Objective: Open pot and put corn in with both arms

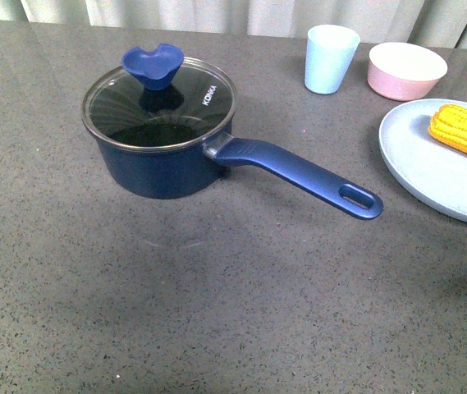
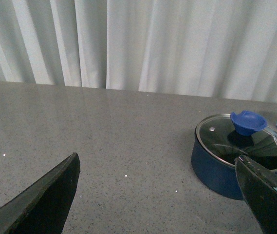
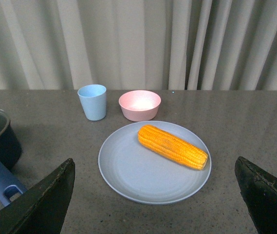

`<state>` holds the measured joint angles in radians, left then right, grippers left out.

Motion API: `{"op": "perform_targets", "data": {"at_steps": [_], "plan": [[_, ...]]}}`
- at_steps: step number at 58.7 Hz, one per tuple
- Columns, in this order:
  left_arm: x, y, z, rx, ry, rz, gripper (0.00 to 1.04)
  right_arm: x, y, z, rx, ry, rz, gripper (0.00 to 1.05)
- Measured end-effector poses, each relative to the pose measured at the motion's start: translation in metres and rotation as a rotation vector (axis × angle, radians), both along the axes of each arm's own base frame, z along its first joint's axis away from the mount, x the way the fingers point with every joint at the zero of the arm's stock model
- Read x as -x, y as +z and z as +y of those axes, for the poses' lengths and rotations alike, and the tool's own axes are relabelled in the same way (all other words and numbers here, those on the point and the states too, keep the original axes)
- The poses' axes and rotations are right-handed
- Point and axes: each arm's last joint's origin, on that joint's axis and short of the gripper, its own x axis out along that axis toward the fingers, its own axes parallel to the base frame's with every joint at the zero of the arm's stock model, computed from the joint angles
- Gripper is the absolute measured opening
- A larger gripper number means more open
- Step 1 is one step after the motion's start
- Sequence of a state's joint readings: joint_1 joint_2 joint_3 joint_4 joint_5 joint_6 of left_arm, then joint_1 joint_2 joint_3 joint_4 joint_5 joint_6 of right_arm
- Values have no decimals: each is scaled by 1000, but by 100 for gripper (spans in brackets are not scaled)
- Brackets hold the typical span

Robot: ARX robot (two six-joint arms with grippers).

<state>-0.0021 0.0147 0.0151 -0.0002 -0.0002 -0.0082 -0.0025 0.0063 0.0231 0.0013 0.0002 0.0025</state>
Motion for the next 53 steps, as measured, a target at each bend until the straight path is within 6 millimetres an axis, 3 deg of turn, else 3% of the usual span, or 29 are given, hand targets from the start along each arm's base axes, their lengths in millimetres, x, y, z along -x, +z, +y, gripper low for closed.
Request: {"op": "perform_targets", "data": {"at_steps": [42,49,53], "plan": [[0,0,0,0,0,0,96,0,0,0,0,0,0,96],[-7,1,0,62,-295,341,96,0,0,0,0,4,0,96],[-19,2,-2,120,-422,412,96,0,0,0,0,3,-1,96]]}}
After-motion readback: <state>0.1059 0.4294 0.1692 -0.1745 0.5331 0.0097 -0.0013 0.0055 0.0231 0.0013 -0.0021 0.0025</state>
